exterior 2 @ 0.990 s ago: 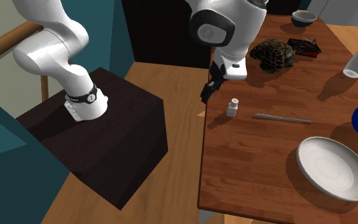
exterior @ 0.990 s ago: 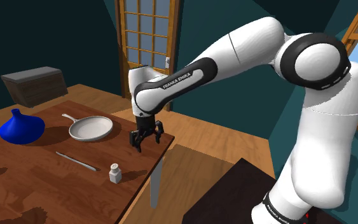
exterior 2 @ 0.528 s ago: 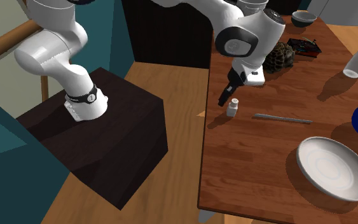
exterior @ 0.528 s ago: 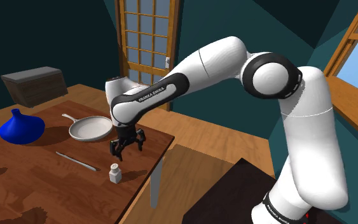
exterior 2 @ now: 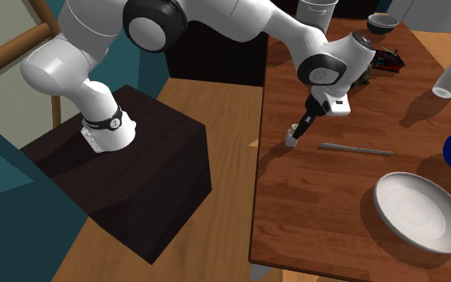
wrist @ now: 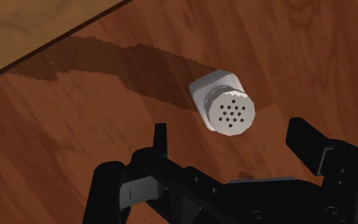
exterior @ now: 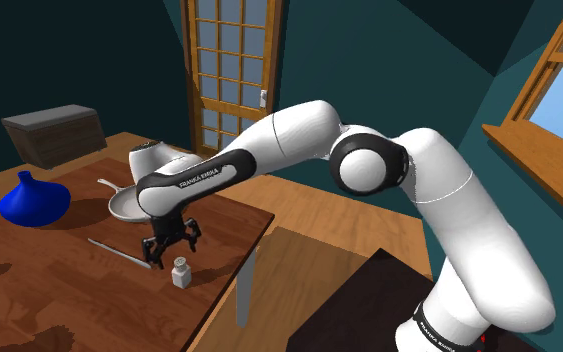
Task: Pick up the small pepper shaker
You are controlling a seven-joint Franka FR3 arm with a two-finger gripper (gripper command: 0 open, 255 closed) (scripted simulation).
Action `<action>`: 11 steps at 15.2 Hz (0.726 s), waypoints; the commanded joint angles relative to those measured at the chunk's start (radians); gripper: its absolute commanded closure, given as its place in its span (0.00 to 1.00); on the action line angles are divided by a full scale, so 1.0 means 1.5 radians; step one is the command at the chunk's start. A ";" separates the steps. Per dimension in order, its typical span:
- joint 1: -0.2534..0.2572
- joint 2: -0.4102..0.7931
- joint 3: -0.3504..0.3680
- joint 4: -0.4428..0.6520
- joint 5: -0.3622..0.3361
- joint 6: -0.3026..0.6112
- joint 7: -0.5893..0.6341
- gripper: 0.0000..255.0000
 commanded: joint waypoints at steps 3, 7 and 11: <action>0.007 0.038 -0.004 0.028 -0.004 0.009 0.000 0.00; 0.008 0.058 -0.006 0.031 -0.007 0.027 0.000 0.00; 0.008 0.057 -0.006 0.029 -0.007 0.027 0.000 1.00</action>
